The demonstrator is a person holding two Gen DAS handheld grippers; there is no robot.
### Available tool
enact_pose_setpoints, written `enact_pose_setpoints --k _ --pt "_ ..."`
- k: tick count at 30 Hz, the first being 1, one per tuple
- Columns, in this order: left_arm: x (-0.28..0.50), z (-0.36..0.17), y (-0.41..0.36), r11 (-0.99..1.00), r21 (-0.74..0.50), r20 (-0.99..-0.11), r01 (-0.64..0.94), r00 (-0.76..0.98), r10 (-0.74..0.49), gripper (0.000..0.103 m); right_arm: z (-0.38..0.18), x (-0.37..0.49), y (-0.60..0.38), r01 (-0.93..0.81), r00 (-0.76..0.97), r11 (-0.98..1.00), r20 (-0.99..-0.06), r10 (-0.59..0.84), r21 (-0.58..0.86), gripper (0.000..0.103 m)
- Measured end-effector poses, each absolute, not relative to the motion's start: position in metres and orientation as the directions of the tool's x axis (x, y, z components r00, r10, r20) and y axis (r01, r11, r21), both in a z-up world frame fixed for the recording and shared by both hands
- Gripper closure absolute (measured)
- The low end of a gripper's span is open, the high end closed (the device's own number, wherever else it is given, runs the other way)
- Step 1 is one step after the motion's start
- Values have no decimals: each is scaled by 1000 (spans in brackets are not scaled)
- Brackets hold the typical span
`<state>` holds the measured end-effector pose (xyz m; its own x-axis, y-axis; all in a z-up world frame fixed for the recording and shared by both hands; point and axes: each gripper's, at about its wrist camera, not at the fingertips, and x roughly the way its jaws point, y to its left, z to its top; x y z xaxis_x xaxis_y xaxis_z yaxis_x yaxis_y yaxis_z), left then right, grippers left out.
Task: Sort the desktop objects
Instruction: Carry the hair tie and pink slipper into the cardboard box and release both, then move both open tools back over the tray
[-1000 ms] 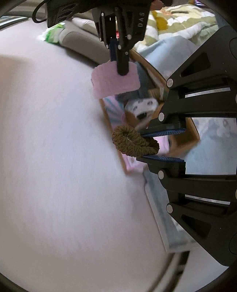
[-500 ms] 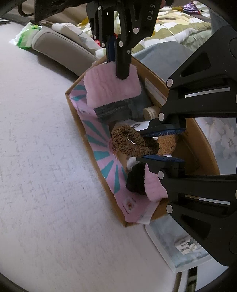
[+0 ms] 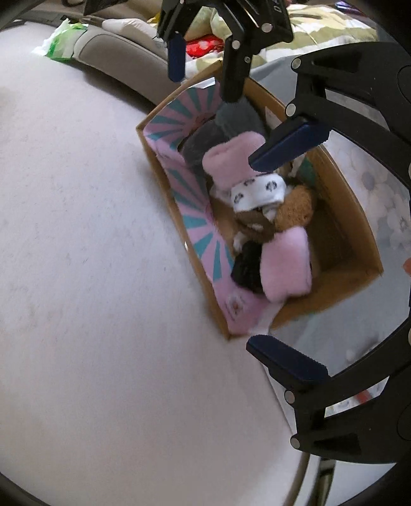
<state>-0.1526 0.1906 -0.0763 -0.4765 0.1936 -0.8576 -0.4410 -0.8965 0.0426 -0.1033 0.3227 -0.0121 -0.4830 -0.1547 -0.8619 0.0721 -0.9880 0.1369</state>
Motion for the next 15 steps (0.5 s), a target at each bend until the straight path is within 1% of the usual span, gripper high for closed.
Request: enact_pose_setpoints --k 4,9,15 --pt "-142 -55 168 -908 19 -841 -420 -498 213 0 0 -95 314 95 -523 -994 -846 -100 59 20" --pt "-125 -26 133 -923 0 -825 -384 -521 217 0 5 -94 300 106 -551 -991 -825 -125 79 20" --pt "-115 -20 85 -942 12 -835 -334 -523 174 0 13 -89 282 122 -555 -989 -821 -135 80 20"
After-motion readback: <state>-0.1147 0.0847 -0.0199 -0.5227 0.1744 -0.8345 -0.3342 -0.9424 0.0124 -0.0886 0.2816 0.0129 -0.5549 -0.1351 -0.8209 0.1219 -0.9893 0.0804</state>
